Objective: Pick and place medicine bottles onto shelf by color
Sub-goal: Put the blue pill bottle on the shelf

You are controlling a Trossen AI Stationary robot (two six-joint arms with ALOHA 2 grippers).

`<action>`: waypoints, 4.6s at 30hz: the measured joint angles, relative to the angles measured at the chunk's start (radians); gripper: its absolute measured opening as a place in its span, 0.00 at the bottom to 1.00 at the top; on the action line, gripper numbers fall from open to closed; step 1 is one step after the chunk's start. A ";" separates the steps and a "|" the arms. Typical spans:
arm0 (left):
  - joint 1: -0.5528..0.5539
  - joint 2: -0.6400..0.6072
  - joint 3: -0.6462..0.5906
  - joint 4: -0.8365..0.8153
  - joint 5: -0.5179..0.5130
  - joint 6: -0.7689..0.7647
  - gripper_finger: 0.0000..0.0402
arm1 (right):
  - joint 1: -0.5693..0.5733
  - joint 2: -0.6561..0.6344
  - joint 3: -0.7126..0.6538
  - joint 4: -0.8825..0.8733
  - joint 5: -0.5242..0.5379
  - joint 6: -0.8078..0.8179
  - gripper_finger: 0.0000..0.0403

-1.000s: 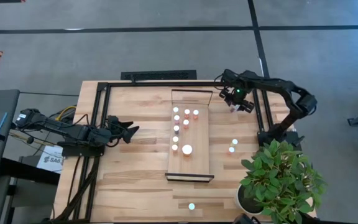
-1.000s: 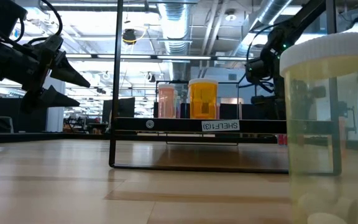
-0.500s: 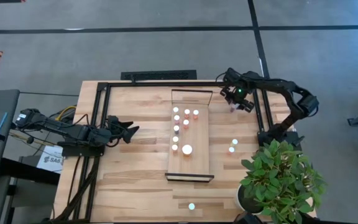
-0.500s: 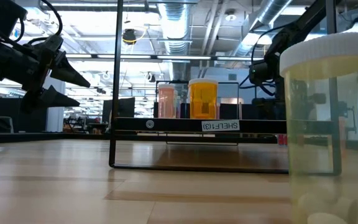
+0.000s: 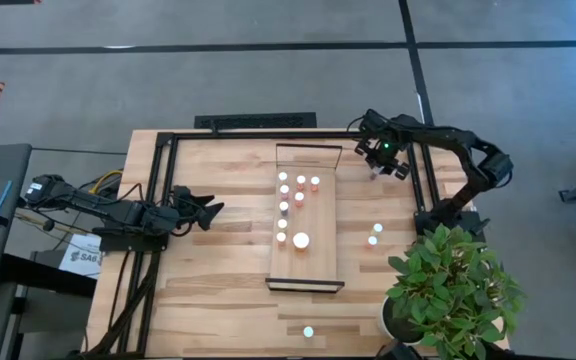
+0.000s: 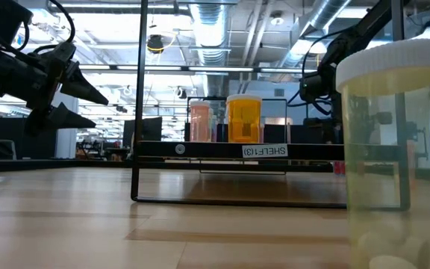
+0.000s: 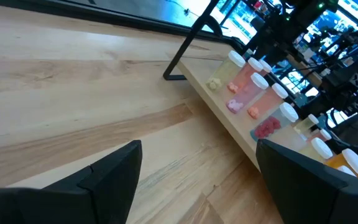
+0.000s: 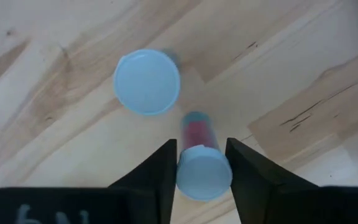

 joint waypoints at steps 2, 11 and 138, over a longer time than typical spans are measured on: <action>0.000 0.000 0.000 0.000 0.000 0.000 0.75 | 0.000 0.000 0.000 0.000 -0.010 0.000 0.34; 0.000 0.000 0.000 0.000 0.000 0.000 0.75 | 0.044 0.000 0.001 -0.007 -0.043 0.000 0.34; 0.000 0.000 0.000 0.000 0.000 0.000 0.75 | 0.524 0.347 0.643 -0.314 0.008 -0.244 0.48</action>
